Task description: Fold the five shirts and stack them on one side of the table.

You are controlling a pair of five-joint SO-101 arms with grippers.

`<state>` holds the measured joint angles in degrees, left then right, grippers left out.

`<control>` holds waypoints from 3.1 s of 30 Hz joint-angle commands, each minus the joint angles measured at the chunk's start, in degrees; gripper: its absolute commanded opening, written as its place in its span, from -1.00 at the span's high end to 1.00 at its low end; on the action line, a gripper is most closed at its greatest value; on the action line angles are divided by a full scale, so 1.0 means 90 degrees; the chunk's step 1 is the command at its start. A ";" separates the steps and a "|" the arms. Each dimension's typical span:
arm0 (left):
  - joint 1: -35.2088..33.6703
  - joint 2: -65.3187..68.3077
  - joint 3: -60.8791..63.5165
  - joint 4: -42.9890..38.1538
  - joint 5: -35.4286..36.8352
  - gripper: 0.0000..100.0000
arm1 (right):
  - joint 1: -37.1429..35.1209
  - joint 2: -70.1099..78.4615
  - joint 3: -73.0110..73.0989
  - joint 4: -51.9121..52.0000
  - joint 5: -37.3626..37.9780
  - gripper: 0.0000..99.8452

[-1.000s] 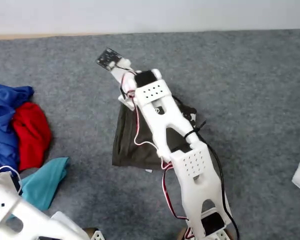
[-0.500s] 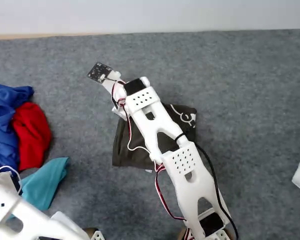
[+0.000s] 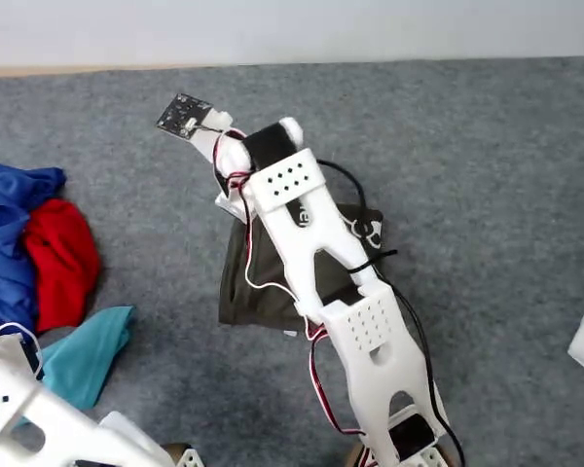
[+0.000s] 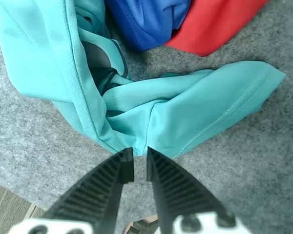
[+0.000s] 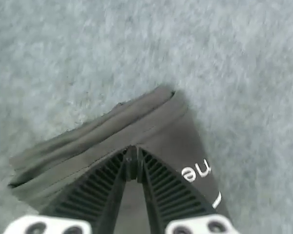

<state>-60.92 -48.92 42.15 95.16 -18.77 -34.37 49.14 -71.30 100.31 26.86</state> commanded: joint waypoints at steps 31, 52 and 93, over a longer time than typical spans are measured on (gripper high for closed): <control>0.0049 -0.0088 0.0308 -0.0547 -0.0039 0.89 | 0.1451 -0.6276 0.9670 -0.1773 -0.5734 0.64; 0.0029 -0.0107 0.0611 -0.0869 -0.0039 0.89 | 0.1861 -0.5397 1.0774 -0.3756 -0.6388 0.45; 0.0059 -0.0078 0.0630 -0.1280 -0.0049 0.89 | 0.3346 -0.3726 0.8215 -0.2681 -0.3868 0.98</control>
<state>-60.92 -48.92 48.13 84.70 -18.77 -9.23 15.82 7.65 76.04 -14.81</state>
